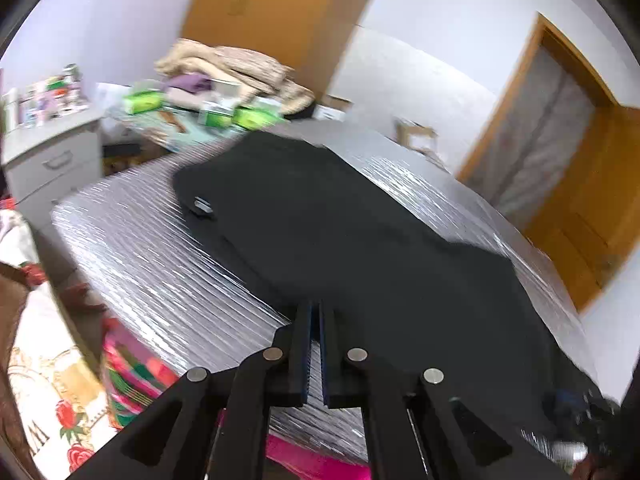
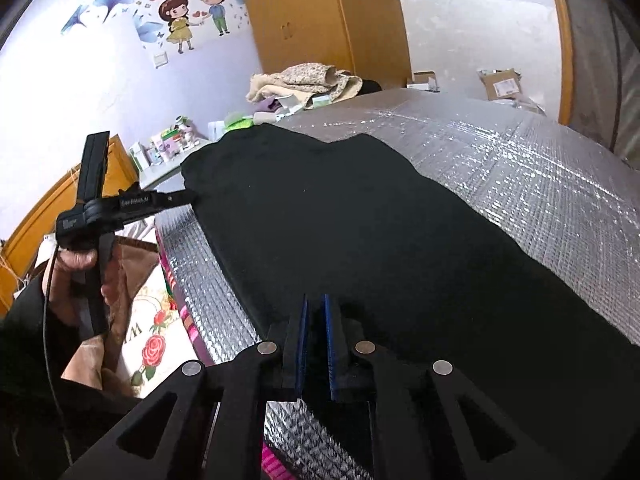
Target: Fold clothes
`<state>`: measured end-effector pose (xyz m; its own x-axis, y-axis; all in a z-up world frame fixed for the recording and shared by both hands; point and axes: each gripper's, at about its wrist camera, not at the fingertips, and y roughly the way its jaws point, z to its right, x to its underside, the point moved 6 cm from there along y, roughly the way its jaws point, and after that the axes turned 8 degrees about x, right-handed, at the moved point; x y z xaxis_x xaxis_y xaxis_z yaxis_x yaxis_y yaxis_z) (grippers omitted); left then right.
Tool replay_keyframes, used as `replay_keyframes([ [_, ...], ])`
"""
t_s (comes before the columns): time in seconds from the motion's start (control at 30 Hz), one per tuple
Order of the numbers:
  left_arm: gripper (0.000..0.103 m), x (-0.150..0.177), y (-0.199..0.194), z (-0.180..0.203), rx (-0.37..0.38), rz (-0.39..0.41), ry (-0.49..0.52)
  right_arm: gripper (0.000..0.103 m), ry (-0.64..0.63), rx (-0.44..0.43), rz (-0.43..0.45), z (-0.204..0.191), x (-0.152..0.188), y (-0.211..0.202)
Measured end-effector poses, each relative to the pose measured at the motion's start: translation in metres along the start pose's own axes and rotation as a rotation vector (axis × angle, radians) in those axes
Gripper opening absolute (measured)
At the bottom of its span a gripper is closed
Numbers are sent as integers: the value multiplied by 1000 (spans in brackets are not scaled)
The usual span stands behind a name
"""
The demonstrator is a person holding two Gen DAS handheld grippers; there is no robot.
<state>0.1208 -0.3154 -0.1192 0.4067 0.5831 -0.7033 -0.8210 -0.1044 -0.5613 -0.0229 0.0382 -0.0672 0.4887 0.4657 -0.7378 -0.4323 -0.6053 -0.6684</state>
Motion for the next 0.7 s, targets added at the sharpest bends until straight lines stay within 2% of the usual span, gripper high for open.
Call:
replay_keyframes([
  [0.17,25,-26,-5,-21,-111,109,-36,9,-13,-14,13,-5,-9,2],
  [0.27,26,-35,4,-38,-139,111,-108,9,-17,-18,15,-6,-15,5],
  [0.37,26,-43,18,-53,-92,71,-192,9,-23,-26,20,-7,-20,7],
  [0.53,27,-49,19,-71,0,62,-326,9,-27,-35,11,-9,-24,15],
  [0.63,27,-52,21,-73,42,61,-356,9,-19,-37,-4,-9,-25,23],
  [0.7,22,-59,21,-70,41,73,-318,9,-18,-38,-10,-7,-25,25],
])
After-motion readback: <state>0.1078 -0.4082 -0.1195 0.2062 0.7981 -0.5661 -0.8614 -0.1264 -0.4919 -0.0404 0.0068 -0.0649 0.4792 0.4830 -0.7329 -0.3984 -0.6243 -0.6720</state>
